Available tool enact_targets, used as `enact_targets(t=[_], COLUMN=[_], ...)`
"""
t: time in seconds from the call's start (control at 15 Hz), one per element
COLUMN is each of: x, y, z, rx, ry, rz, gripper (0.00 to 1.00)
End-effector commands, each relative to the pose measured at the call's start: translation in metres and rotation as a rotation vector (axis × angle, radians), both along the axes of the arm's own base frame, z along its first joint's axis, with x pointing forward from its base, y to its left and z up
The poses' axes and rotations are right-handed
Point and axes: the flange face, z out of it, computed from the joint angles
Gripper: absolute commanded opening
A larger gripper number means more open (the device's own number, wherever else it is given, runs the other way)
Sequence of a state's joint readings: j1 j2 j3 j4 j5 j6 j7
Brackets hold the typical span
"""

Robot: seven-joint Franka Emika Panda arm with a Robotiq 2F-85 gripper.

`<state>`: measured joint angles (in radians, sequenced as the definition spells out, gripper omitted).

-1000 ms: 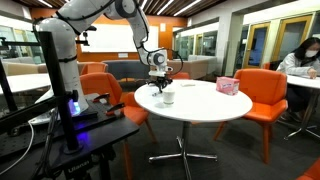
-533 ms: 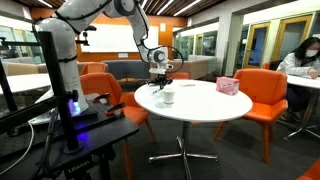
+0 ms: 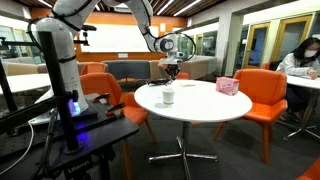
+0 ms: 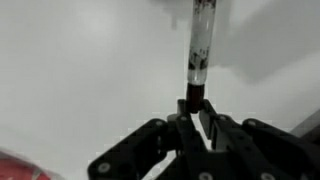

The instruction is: Put the marker in the white cup

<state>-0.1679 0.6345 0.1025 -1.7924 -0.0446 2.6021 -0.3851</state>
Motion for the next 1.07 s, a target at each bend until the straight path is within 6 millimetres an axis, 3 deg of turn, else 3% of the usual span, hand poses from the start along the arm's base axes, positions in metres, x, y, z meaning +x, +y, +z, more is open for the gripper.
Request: enact_targets(t=[0.0,0.33,1.0], x=[-0.017,-0.039,-0.093], y=[-0.027,-0.052,-0.077], z=[0.02,0.029,0.052], rx=[0.058,0.101,0.109], ry=[-0.088,-0.153,-0.242], rz=[0.042,0.081,0.078], gripper=[0.05,0.05,0.05])
